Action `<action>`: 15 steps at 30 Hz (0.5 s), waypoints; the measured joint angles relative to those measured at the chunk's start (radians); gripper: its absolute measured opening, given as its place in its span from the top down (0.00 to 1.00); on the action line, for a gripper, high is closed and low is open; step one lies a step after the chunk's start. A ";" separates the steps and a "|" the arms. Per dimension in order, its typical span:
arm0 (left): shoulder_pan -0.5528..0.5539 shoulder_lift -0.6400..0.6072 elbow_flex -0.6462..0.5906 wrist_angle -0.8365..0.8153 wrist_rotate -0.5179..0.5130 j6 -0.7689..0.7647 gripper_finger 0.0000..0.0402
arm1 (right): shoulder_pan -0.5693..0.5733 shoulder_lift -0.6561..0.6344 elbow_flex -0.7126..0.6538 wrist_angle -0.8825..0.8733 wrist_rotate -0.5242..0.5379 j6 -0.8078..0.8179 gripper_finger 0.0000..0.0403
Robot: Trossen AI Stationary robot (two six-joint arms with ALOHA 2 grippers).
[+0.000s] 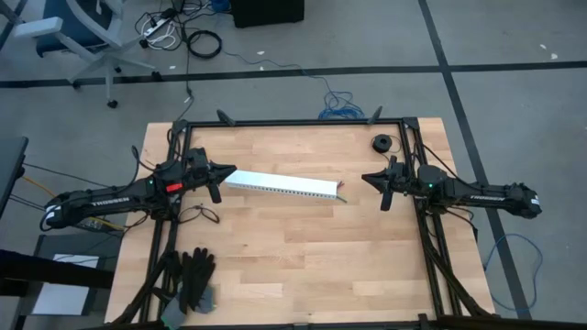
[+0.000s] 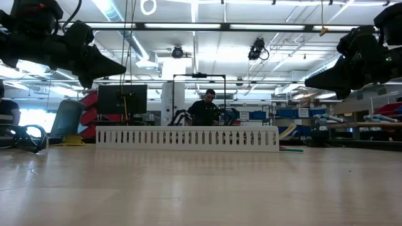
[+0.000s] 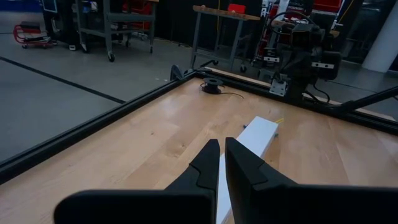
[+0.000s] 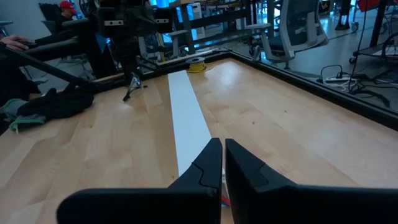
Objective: Ziptie cables
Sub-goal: Return to Home Position
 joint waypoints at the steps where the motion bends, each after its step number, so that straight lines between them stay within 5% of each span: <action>1: 0.000 0.000 0.000 0.000 0.000 0.000 1.00 | 0.000 0.000 0.000 0.000 0.000 0.000 0.99; 15: 0.000 0.000 0.000 0.000 0.000 0.000 1.00 | 0.000 0.000 0.000 0.000 0.000 0.000 0.98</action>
